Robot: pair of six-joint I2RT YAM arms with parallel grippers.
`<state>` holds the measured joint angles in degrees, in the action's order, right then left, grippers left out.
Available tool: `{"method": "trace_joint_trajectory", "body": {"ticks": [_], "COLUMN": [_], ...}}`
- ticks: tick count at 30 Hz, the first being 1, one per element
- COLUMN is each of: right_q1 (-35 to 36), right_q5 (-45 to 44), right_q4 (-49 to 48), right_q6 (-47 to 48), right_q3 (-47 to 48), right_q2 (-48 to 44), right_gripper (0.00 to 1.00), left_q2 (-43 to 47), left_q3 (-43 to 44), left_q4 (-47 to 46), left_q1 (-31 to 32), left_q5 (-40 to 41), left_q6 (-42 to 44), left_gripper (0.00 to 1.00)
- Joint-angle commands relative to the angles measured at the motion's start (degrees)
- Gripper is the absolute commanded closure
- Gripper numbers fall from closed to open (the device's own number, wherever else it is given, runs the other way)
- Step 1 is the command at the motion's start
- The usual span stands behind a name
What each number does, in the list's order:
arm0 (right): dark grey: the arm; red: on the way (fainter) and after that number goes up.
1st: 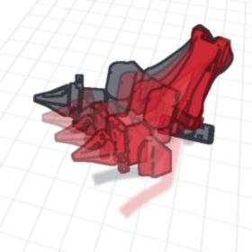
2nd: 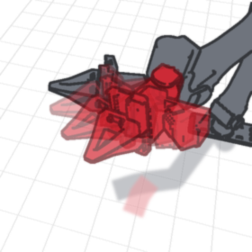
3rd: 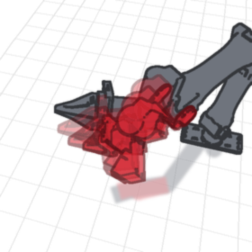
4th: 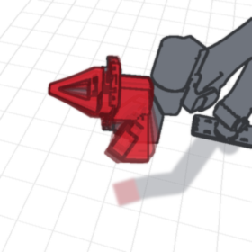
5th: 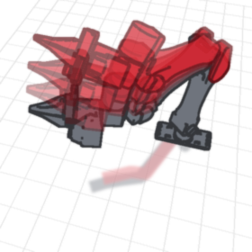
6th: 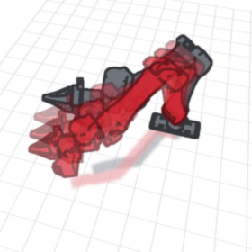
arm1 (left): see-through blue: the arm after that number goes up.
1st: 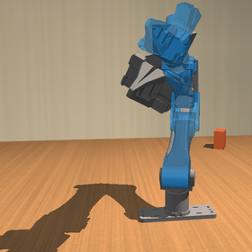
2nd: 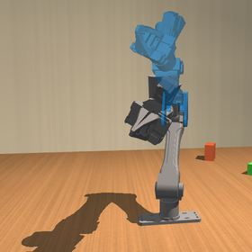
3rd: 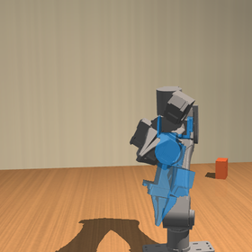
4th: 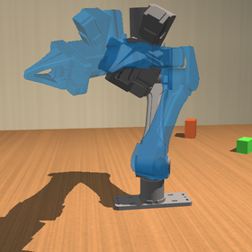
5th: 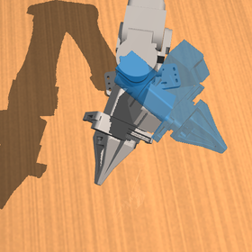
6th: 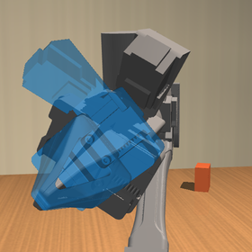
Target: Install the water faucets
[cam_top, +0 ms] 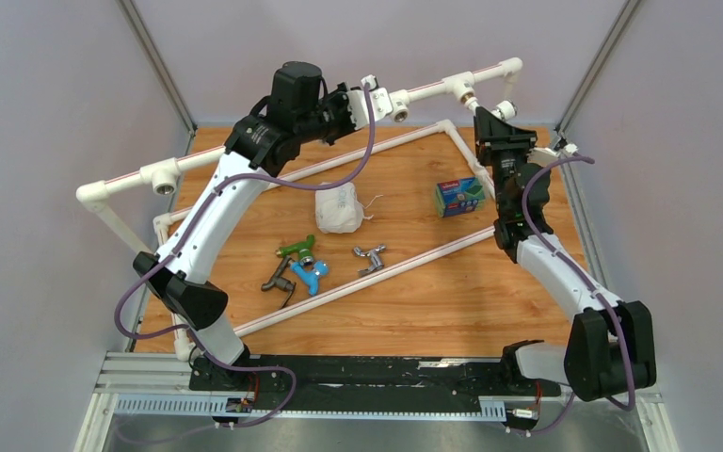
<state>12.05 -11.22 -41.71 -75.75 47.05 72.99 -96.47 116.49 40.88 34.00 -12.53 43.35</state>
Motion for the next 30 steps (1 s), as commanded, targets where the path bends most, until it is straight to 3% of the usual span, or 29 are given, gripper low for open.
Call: {"method": "trace_joint_trajectory", "body": {"ticks": [1, 7, 11, 19, 27, 29, 30], "right_q1": [1.3, 2.7, 2.9, 3.1, 4.0, 4.0, 4.0], "right_q5": [-5.1, -10.0, -9.3, -2.2, -5.2, -6.3, -7.0], "right_q4": [10.2, 20.2, 19.8, 23.1, 24.9, 24.8, 24.8], "right_q6": [-11.2, -17.3, -19.0, -32.8, -38.6, -38.9, -38.6], "right_q3": [4.5, 6.8, 7.6, 10.8, 10.3, 9.6, 9.2], "right_q2": [-0.1, -2.0, -1.0, 2.9, 1.3, 0.1, -0.5], "right_gripper": [1.0, 1.0, 1.0, 1.0, 1.0, 1.0, 1.0], "left_q2": [1.7, 1.7, 1.9, 2.6, 3.4, 3.7, 3.8], "left_q3": [-1.4, -1.7, -1.8, -2.3, -2.3, -2.3, -2.3], "left_q4": [8.2, 8.0, 8.1, 8.0, 6.0, 5.0, 4.2], "left_q1": [1.6, 1.6, 1.6, 1.7, 1.7, 1.6, 1.6], "left_q5": [-7.1, -7.2, -7.3, -7.9, -7.2, -6.5, -5.8], "left_q6": [-1.7, -2.1, -2.2, -2.6, -4.0, -4.9, -5.7], "left_gripper": [1.0, 1.0, 1.0, 1.0, 0.99, 0.93, 0.84]}}
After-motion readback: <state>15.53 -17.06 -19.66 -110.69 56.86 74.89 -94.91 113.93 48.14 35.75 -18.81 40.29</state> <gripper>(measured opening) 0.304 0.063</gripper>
